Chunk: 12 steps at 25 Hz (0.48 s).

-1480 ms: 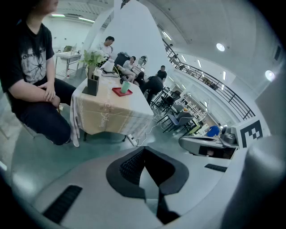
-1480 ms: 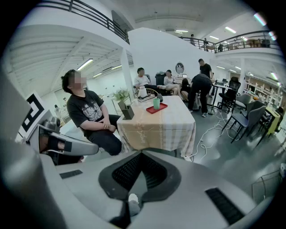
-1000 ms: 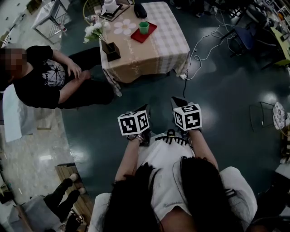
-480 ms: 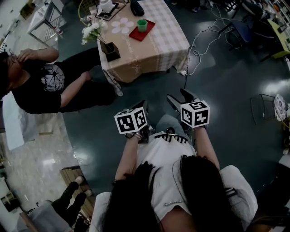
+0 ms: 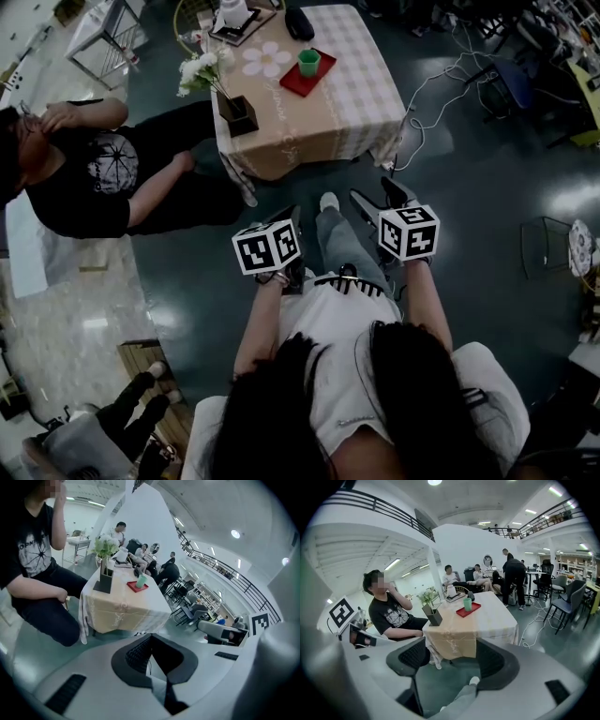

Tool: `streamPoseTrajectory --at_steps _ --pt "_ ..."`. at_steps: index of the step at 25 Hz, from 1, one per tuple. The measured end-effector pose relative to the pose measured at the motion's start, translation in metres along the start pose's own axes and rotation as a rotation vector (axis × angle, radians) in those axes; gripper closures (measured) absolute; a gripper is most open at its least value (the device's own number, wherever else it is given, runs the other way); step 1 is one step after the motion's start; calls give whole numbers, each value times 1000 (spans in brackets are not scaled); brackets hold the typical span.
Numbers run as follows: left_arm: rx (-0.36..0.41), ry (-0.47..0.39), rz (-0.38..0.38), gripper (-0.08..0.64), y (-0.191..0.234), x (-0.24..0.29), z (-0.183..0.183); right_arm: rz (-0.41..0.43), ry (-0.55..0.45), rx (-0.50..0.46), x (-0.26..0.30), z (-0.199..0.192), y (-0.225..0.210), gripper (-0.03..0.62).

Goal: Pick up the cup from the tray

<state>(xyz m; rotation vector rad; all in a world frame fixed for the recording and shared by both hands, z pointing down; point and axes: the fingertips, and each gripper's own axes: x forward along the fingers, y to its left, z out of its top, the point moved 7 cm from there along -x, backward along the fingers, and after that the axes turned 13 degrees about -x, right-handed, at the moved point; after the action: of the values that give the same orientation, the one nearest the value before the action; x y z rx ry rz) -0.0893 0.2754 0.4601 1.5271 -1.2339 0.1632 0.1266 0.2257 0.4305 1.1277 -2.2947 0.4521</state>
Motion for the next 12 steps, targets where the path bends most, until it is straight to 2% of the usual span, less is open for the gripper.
streamPoseTrajectory --at_steps 5,9,12 --pt "-24 -21 39 552 0 24 38 47 19 -76 44 32 -23 262" --pt "-29 -27 61 552 -6 50 74 67 28 -97 75 57 -51 255" --pt "-64 -31 84 552 -10 71 99 89 48 -111 97 73 -77 255"
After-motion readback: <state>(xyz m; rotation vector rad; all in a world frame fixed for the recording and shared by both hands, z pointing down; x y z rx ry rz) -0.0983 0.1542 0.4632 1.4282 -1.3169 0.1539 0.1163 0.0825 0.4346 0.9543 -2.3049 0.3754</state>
